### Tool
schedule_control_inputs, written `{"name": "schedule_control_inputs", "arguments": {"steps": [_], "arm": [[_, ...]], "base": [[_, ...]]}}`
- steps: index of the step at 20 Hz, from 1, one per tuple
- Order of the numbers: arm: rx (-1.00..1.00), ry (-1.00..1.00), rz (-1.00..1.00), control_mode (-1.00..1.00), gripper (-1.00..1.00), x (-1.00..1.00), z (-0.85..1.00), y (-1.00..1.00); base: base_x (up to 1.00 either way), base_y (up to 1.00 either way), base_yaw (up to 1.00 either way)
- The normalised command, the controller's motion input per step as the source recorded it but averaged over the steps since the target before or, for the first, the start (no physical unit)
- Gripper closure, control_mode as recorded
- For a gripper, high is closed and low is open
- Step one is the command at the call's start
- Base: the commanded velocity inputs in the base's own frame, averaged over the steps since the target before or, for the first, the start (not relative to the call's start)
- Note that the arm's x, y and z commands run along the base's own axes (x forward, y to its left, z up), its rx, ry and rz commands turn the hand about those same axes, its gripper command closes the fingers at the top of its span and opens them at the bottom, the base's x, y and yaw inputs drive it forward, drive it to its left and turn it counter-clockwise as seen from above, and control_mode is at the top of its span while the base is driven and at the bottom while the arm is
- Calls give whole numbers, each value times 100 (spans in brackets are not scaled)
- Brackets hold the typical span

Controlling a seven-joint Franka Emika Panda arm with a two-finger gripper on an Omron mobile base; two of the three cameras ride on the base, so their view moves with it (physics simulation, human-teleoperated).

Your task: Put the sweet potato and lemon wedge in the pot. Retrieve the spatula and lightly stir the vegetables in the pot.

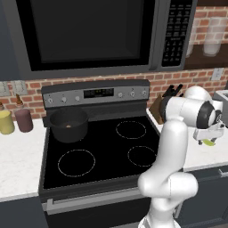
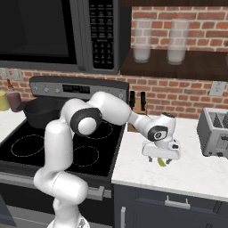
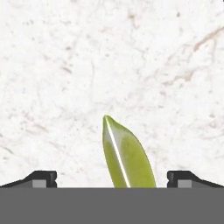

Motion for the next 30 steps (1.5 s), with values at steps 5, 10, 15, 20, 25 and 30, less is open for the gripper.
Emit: {"name": "schedule_control_inputs", "arguments": {"steps": [5, 10, 15, 20, 25, 30], "arm": [[0, 0, 4, -100, -100, 8, -22, -1], [0, 0, 3, -100, -100, 7, -23, 0], [-2, -2, 3, -100, 100, -6, -24, -2], [-12, -11, 0, -100, 100, -35, -38, 11], [-14, -18, 0, -100, 100, -49, -29, 16], [-11, -23, 0, -100, 100, -50, -6, 28]], "base": [[0, 0, 0], [0, 0, 0], [0, 0, 0], [0, 0, 0], [0, 0, 0], [0, 0, 0]]}}
